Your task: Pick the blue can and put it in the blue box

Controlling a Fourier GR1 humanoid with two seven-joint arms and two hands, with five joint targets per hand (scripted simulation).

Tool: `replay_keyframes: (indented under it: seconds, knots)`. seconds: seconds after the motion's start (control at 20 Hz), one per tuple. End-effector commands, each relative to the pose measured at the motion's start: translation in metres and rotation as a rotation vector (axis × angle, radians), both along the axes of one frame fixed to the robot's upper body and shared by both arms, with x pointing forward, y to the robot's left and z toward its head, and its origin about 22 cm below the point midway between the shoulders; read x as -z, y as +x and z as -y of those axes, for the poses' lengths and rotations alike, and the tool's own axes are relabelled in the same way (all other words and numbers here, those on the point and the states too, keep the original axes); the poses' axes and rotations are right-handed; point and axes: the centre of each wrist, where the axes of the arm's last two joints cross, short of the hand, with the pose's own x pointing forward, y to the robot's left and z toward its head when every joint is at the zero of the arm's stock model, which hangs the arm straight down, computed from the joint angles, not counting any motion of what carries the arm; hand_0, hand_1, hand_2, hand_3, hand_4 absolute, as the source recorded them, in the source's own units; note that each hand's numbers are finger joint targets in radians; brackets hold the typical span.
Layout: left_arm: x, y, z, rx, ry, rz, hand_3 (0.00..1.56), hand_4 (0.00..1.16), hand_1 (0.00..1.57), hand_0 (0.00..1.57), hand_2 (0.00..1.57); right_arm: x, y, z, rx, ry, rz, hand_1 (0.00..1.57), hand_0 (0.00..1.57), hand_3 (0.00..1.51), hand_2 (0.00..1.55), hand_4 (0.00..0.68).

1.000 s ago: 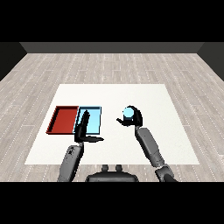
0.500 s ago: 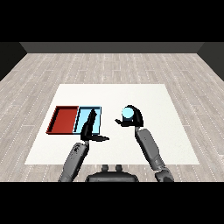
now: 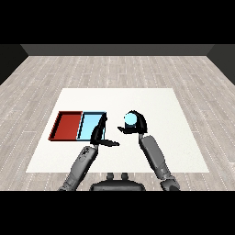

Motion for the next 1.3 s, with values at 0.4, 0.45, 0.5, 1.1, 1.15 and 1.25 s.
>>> replay_keyframes:
  seconds: [0.4, 0.45, 0.5, 1.1, 1.15, 1.25]
  knots:
    - [0.012, -0.01, 0.039, 0.029, 0.022, -0.063, 0.0, 0.0, 0.0, 0.0, 0.0, -0.006, -0.01, -0.029, -0.06, 0.016, 0.011, 1.43, 1.43, 1.38, 1.46, 0.557]
    - [0.007, 0.002, 0.033, 0.014, -0.006, -0.081, 0.0, 0.0, 0.0, 0.0, 0.0, -0.007, 0.004, -0.023, -0.068, 0.028, -0.01, 1.44, 1.44, 1.38, 1.47, 0.56]
    - [0.029, -0.007, 0.031, 0.018, -0.003, -0.076, 0.0, 0.0, 0.0, 0.0, 0.0, -0.013, 0.0, -0.028, -0.069, 0.046, -0.011, 1.45, 1.45, 1.38, 1.47, 0.557]
    - [0.034, 0.01, 0.058, 0.024, 0.03, -0.114, 0.0, 0.0, 0.0, 0.0, 0.0, 0.002, -0.018, -0.051, -0.102, 0.035, 0.005, 1.43, 1.43, 1.38, 1.46, 0.559]
    - [0.017, 0.027, 0.04, 0.031, 0.005, -0.119, 0.0, 0.0, 0.0, 0.0, 0.0, 0.017, -0.012, -0.039, -0.106, 0.024, 0.024, 1.43, 1.43, 1.38, 1.46, 0.559]
    - [0.02, 0.009, 0.05, 0.046, 0.003, -0.113, 0.0, 0.0, 0.0, 0.0, 0.0, -0.008, -0.019, -0.047, -0.131, 0.043, 0.02, 1.42, 1.42, 1.36, 1.46, 0.559]
